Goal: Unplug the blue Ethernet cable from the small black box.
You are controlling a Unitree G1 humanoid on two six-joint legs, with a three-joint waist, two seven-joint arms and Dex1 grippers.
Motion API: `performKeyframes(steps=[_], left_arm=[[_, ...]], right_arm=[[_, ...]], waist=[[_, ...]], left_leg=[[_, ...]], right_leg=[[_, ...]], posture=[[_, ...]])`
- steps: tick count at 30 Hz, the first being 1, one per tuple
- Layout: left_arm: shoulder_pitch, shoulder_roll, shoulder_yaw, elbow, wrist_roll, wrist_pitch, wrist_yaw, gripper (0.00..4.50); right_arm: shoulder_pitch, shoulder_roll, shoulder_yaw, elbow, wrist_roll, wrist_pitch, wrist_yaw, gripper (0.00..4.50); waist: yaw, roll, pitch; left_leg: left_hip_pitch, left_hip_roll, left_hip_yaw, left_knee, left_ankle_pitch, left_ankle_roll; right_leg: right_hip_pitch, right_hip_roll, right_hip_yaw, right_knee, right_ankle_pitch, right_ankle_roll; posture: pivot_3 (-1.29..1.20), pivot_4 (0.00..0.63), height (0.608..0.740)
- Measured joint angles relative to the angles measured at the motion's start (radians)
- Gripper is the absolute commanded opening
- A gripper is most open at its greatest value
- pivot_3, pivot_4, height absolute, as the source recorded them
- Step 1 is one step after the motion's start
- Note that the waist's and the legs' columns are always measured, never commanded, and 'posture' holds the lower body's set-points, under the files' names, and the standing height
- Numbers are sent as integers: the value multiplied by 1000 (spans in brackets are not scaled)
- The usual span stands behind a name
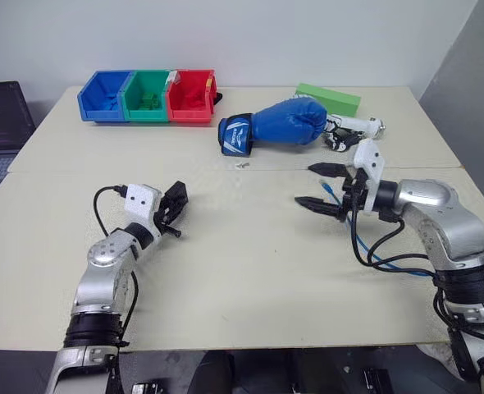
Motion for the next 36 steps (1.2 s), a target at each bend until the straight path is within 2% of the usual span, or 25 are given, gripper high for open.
performKeyframes(steps=[3,8,10,14,21,24,28,33,36], left_arm=[[-2,-24,16,98,46,-127,77,798],[-21,-54,37,189,52,-226,128,798],[-23,-55,44,215,52,-250,132,1505],[-23,-56,59,242,40,-254,135,2175],[32,-48,83,184,17,-219,119,3673],[96,-23,87,72,-2,-129,105,3673],[204,62,74,-120,-20,56,54,3673],[333,155,75,-333,-49,211,-34,3673],[351,192,90,-388,-89,250,-91,3673]], right_arm=[[-25,29,62,-58,13,47,4,4229],[-35,32,106,-68,6,55,18,4229],[-35,27,110,-68,3,55,26,4229],[-29,21,110,-68,-6,53,31,4229],[-15,18,110,-80,-21,51,44,4229],[8,16,107,-97,-21,53,43,4229],[75,-21,86,-94,-25,54,38,4229],[163,-74,-16,-35,-25,52,16,4229],[176,-109,-64,-15,-23,51,19,4229]], waist=[[1,0,0],[3,-2,-1],[2,-1,-1],[-2,0,-2],[-10,0,-2],[-15,0,-2],[-15,-1,-2],[-10,-1,-2],[-4,-1,-2]], left_leg=[[0,-2,1,1,0,0],[0,-3,1,1,0,0],[1,-2,1,1,0,0],[2,-2,1,1,0,0],[3,-1,2,0,0,0],[3,0,2,0,0,0],[2,-1,1,0,0,0],[2,-1,2,0,0,0],[2,0,1,0,0,0]], right_leg=[[0,0,-1,0,0,0],[1,0,-1,0,0,1],[1,0,-1,0,0,1],[1,0,-1,1,0,1],[1,0,1,2,0,1],[1,0,1,1,0,1],[2,0,1,0,0,1],[2,0,1,0,0,1],[2,0,1,1,0,1]], posture=[[0,150,740],[0,150,740],[0,150,740],[0,150,740],[0,150,740],[0,150,740],[0,150,740],[0,150,740],[0,150,740]])
